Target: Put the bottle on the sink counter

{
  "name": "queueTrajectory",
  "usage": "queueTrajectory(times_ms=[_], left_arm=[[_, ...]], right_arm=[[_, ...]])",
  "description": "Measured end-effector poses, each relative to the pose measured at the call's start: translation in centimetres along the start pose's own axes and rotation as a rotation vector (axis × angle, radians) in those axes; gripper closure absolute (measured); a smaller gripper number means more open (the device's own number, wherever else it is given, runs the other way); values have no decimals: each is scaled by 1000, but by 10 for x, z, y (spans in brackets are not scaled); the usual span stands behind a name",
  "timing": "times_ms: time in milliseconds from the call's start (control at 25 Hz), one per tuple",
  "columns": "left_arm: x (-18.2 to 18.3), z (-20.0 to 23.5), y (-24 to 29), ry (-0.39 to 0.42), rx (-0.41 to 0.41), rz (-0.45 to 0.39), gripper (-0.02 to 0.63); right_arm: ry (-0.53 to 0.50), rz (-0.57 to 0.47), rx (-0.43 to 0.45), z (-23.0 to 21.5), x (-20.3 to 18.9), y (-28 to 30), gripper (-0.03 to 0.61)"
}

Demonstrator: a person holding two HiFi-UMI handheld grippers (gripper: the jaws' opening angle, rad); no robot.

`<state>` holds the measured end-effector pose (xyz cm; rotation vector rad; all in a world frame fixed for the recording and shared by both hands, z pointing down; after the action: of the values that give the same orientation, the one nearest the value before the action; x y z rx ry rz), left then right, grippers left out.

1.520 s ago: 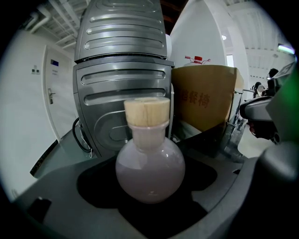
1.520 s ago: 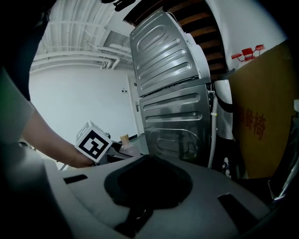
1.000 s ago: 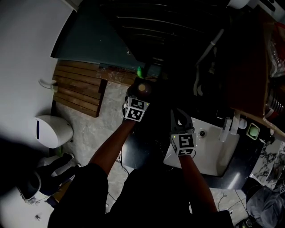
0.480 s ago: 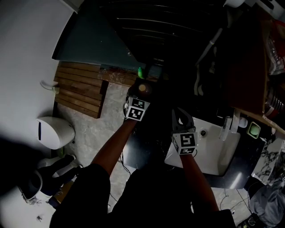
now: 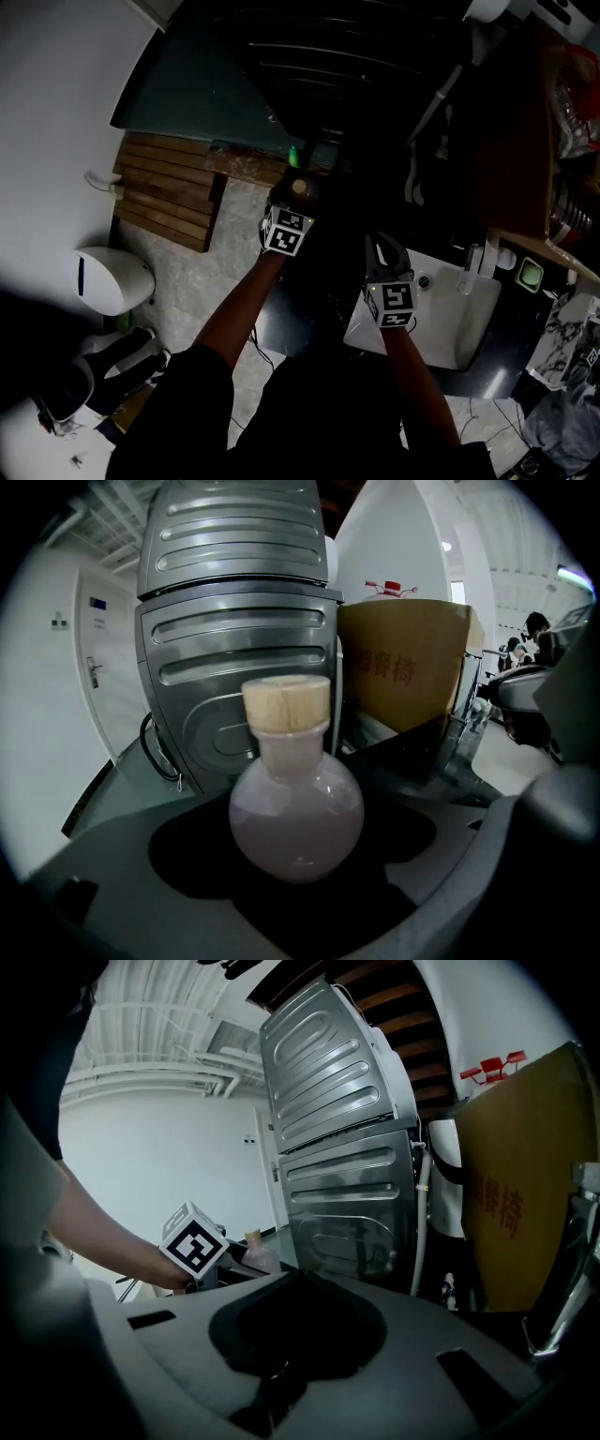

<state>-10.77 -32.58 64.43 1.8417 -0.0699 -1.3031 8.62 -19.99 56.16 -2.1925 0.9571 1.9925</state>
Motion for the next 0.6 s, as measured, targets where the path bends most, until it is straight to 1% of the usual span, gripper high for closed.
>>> queueTrajectory(times_ms=[200,360,520,600], left_arm=[[1,0,-6,-10,4,-30,218],[-1,1,-10,-16,12,-36,218],[-3,-2,-21,-6,20,-29,216],[-4,0,-25,-19,23,-31,216]], right_arm=[[-5,-2,9,2,-2,-6,540],[-6,0,11,3,-3,-11,540],[-10,-10,16,6,-1,-19,540],[-14,-19,19,10,1,-20,540]])
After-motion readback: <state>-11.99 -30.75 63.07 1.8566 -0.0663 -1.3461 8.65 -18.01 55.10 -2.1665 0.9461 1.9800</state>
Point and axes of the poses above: the fingertips, and each gripper's own axes: y forward along the fingers, z to its left, x out of its top, the point moved 7 cm from there along -y, backward along the fingers, and after that the axes turned 3 degrees about x, right-handed, at the moved point
